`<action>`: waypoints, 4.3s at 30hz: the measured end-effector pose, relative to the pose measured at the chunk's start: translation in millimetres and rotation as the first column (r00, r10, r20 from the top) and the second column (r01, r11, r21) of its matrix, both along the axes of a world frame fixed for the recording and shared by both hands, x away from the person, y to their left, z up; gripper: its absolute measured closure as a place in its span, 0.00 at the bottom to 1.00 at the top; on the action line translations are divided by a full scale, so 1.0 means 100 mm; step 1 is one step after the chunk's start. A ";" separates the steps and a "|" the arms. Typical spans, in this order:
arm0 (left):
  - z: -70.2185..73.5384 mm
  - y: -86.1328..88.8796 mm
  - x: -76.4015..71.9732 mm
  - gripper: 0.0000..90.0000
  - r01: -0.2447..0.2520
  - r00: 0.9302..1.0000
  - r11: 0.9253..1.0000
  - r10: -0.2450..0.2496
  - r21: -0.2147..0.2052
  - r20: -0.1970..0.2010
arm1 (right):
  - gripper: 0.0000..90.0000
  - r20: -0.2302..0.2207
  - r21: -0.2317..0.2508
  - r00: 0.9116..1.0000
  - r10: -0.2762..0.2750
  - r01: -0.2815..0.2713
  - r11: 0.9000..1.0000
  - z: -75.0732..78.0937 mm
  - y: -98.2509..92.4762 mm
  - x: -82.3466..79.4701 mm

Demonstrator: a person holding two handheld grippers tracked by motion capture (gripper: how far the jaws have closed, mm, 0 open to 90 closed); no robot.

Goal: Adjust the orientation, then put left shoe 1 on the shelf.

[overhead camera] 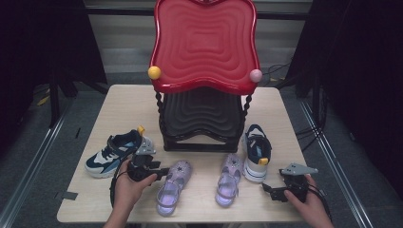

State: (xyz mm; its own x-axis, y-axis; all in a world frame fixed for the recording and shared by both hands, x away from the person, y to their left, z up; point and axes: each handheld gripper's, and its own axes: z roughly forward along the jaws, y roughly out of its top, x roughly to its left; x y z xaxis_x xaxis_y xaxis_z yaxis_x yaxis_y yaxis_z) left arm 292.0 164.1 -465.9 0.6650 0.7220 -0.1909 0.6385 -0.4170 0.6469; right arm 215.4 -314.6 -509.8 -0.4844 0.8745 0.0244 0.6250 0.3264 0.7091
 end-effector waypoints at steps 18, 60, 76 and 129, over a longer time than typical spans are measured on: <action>0.27 0.14 -0.49 0.47 0.028 0.999 0.999 -0.026 -0.043 0.034 | 0.10 0.000 0.000 1.000 -0.002 0.002 1.000 0.00 0.00 0.00; -0.02 -0.10 -0.40 0.70 0.064 0.993 0.998 -0.066 0.027 0.097 | 0.10 0.000 0.000 1.000 -0.003 0.003 1.000 0.00 0.00 0.00; -0.03 -0.07 -0.40 0.89 0.086 0.989 0.996 -0.085 -0.001 0.124 | 0.10 0.000 0.000 1.000 -0.003 0.003 1.000 0.00 0.00 0.00; 0.28 0.04 -0.36 0.93 -0.014 0.983 0.992 0.037 -0.126 0.182 | 0.10 0.004 -0.001 1.000 0.003 -0.003 1.000 0.00 0.00 0.00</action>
